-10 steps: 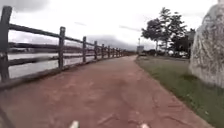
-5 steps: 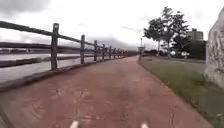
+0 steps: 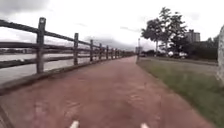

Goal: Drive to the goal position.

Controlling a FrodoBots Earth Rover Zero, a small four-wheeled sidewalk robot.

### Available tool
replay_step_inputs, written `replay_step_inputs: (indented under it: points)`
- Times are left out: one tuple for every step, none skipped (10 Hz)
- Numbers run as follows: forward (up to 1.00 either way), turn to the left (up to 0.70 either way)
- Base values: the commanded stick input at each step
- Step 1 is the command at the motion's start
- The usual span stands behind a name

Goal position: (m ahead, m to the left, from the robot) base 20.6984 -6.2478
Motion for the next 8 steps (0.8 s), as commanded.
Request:
replay_step_inputs:
  points:
    - [1.00,-0.27]
    - [1.00,-0.27]
    - [1.00,-0.14]
    - [1.00,0.00]
    - [1.00,0.00]
    - [1.00,0.00]
    - [1.00,0.00]
    - [1.00,-0.23]
